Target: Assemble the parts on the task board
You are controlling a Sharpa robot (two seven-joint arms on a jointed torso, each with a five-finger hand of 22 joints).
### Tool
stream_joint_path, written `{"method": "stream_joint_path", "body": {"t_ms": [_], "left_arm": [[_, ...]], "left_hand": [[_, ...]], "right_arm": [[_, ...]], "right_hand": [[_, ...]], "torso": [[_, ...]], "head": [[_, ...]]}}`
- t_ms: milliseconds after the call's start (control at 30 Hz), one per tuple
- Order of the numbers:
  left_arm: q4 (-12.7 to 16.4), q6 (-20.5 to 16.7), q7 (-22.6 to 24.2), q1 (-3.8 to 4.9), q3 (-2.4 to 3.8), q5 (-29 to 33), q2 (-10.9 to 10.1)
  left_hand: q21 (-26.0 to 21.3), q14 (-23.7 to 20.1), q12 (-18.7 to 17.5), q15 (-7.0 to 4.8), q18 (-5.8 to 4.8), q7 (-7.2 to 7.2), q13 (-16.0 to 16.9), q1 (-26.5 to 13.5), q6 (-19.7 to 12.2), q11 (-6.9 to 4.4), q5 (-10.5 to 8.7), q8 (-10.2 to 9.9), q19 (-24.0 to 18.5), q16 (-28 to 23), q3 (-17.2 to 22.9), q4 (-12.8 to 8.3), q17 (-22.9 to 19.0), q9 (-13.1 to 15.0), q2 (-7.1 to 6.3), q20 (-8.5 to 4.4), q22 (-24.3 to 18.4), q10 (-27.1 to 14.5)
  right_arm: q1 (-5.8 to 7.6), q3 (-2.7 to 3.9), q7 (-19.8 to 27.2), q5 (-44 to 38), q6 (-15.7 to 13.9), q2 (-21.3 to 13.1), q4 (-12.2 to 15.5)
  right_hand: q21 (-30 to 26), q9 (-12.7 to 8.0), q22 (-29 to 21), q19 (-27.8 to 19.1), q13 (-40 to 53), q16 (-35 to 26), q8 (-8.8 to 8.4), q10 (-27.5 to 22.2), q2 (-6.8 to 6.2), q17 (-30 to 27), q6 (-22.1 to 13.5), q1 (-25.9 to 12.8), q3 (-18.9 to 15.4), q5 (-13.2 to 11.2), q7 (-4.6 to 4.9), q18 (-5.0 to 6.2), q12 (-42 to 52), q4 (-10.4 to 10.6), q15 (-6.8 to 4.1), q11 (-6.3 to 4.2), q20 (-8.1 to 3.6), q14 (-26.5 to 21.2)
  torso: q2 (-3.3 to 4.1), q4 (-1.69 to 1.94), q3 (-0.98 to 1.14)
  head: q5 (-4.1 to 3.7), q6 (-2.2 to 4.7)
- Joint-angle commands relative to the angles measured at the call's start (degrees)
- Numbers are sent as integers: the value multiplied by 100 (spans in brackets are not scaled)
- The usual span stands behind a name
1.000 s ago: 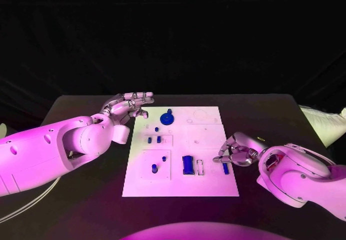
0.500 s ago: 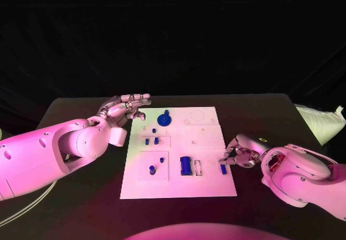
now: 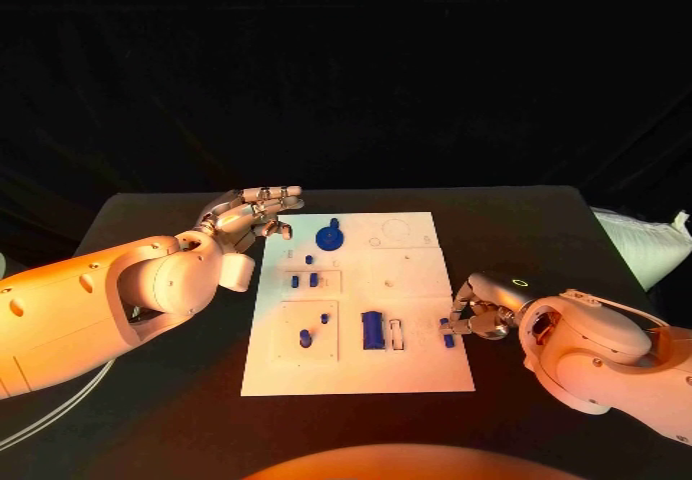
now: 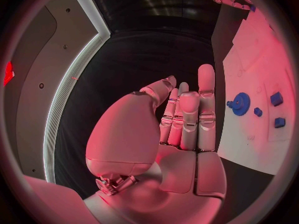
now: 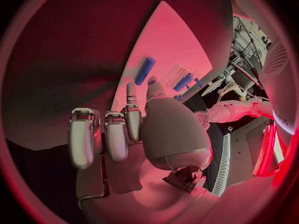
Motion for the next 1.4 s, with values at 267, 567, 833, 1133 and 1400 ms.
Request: {"method": "stream_joint_path", "body": {"t_ms": [267, 567, 833, 1133, 1400], "left_arm": [[4, 135, 12, 0, 1, -32, 8], [3, 145, 2, -1, -1, -38, 12], [7, 142, 2, -1, -2, -48, 12], [12, 143, 4, -3, -3, -50, 3], [18, 141, 3, -5, -3, -50, -7]], "left_hand": [[-9, -17, 24, 16, 107, -15, -8, -38, -39, -9, -7, 34, 1, 28, -6, -38, -5, 3, 29, 27, 6, -36], [-9, -17, 24, 16, 107, -15, -8, -38, -39, -9, -7, 34, 1, 28, -6, -38, -5, 3, 29, 27, 6, -36], [-9, -17, 24, 16, 107, -15, -8, -38, -39, -9, -7, 34, 1, 28, -6, -38, -5, 3, 29, 27, 6, -36], [-9, -17, 24, 16, 107, -15, -8, -38, -39, -9, -7, 34, 1, 28, -6, -38, -5, 3, 29, 27, 6, -36], [-9, -17, 24, 16, 107, -15, -8, -38, -39, -9, -7, 34, 1, 28, -6, -38, -5, 3, 29, 27, 6, -36]], "right_arm": [[-50, -7, -56, -339, 584, 81, -31], [-90, -11, -64, -737, 964, 184, -79], [-114, -15, -83, -1261, 1132, 321, -139], [-126, -16, -93, -1135, 803, 378, -120], [-123, -9, -78, -223, 176, 337, -7]], "right_hand": [[7, 25, 726, 272, -136, 1, 30, 264, -7, 1139, 91, -2, 0, -57, -39, -109, 113, -17, -31, -90, -10, 534], [16, 37, 745, 276, -140, 9, -18, 257, -37, 1158, 105, 326, 121, -338, -55, -114, 78, -242, -57, -111, -44, 537], [27, 15, 767, 282, -152, 19, -110, 220, 196, 1182, 110, 1195, 784, -544, -73, -118, 19, -815, -90, -136, -76, 540], [39, 51, 789, 289, -166, 25, -191, 221, 242, 1198, 15, 996, 1487, -231, 9, -124, -27, -989, -27, -80, -29, 543], [40, 77, 797, 293, -150, 34, -261, 234, -213, 1219, 57, 74, 2639, 482, -36, -124, -42, -606, -53, -88, -27, 548]], "torso": [[1, -3, 1], [-6, 0, -6], [-3, 6, -4], [-6, 0, -3], [-6, -1, -7]], "head": [[24, -16], [39, -30], [47, -39], [52, -50], [59, -64]]}}
